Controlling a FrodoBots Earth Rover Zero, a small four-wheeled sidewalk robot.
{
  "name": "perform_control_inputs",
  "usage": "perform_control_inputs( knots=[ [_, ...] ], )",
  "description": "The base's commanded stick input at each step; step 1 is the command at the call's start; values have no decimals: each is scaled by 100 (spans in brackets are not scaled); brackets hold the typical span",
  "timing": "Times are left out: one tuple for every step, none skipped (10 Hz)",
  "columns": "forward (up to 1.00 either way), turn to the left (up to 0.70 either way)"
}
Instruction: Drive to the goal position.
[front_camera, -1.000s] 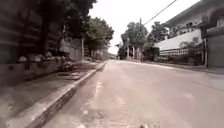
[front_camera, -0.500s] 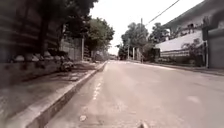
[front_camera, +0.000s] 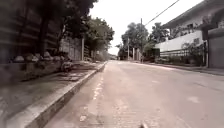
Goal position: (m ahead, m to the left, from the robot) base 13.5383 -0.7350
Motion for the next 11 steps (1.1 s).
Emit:
perform_control_inputs(
  knots=[
    [5, 0],
    [6, 0],
    [6, 0],
    [6, 0],
    [6, 0],
    [6, 0],
    [6, 0],
    [6, 0],
    [6, 0],
    [6, 0],
    [6, 0]
  ],
)
